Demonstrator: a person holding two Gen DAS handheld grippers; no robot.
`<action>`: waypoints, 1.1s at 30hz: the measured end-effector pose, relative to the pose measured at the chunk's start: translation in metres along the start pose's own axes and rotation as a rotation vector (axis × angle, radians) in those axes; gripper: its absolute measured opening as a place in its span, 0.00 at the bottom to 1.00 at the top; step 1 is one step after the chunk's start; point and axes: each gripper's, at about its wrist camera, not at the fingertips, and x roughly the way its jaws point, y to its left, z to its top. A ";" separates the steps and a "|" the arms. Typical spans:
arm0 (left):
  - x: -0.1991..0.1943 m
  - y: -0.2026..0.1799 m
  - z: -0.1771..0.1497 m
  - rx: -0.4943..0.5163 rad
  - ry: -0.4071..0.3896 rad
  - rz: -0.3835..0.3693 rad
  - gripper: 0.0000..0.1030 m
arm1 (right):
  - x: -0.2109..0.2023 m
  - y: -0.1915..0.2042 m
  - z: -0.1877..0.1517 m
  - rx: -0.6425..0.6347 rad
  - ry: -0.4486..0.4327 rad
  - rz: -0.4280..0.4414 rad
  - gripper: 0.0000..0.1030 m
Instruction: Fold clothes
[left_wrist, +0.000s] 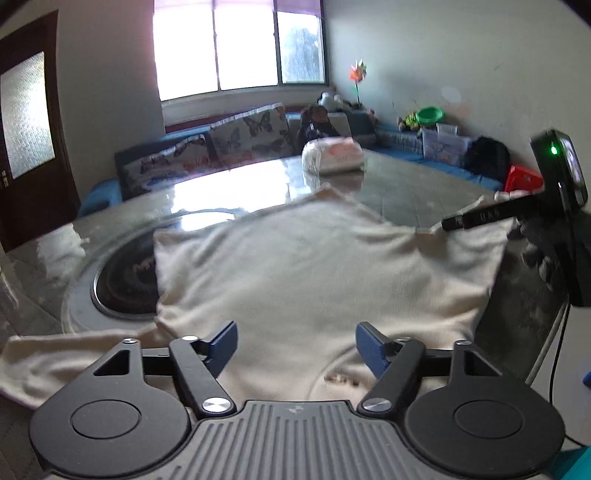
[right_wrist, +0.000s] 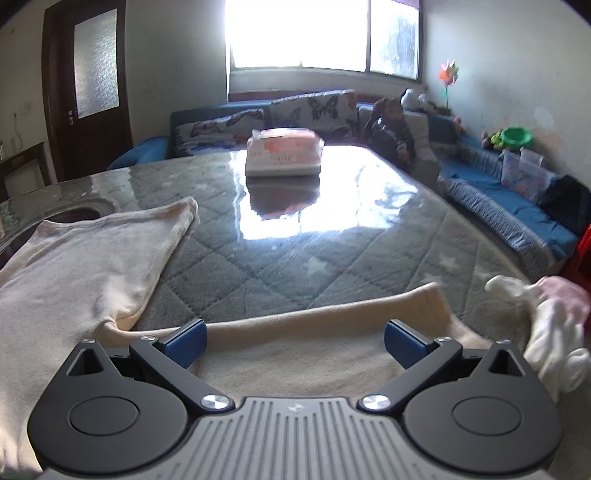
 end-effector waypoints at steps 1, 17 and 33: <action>0.000 0.000 0.001 0.001 -0.008 0.001 0.78 | -0.006 0.003 0.000 -0.008 -0.005 0.013 1.00; 0.012 -0.017 -0.010 0.044 0.043 -0.055 0.78 | -0.067 0.071 -0.036 -0.279 -0.017 0.188 1.00; 0.034 -0.041 0.009 0.049 0.028 -0.122 0.79 | -0.082 0.053 -0.040 -0.205 -0.034 0.186 1.00</action>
